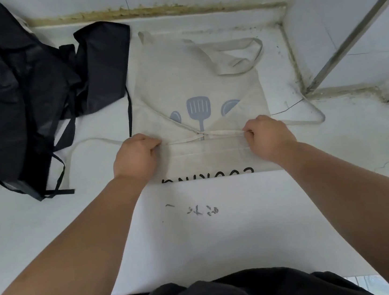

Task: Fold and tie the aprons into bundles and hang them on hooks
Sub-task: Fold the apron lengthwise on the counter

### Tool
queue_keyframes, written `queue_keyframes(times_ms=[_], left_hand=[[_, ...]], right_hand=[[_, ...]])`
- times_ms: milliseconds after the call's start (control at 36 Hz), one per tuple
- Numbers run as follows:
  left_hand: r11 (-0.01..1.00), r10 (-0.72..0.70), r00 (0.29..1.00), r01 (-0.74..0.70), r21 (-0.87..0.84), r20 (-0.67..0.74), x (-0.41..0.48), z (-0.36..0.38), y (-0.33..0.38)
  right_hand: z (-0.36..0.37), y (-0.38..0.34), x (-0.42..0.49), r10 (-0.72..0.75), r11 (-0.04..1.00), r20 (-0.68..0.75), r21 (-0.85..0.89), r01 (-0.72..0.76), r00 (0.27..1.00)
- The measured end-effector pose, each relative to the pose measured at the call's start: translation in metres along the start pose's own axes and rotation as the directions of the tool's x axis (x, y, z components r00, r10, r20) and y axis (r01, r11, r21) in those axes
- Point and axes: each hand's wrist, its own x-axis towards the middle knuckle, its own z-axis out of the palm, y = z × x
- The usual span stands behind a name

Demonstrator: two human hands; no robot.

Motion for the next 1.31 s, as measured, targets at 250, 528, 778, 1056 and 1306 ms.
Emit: queue_keyframes(times_ms=[250, 528, 778, 1056, 1306], left_hand=[[0.994, -0.072, 0.996, 0.076, 0.078, -0.058, -0.004, 0.007, -0.008], [0.953, 0.3, 0.952, -0.302, 0.025, 0.053, -0.014, 0.007, 0.009], [0.948, 0.164, 0.9, -0.257, 0.186, 0.405, -0.021, -0.003, 0.011], [0.937, 0.222, 0.919, -0.293, 0.189, 0.327, -0.021, -0.011, 0.015], [0.944, 0.172, 0.936, -0.246, 0.22, 0.309, -0.024, -0.005, 0.015]], right_hand=[[0.004, 0.008, -0.005, 0.188, 0.981, -0.097, -0.02, -0.19, 0.977], [0.007, -0.007, -0.02, -0.097, 0.987, -0.251, 0.1, 0.125, 0.963], [-0.003, -0.013, -0.032, -0.184, 0.97, 0.343, -0.086, 0.226, 0.921], [-0.006, -0.02, -0.035, -0.129, 0.99, 0.304, -0.012, 0.139, 0.944], [-0.01, -0.023, -0.035, -0.119, 0.993, 0.302, 0.021, 0.119, 0.946]])
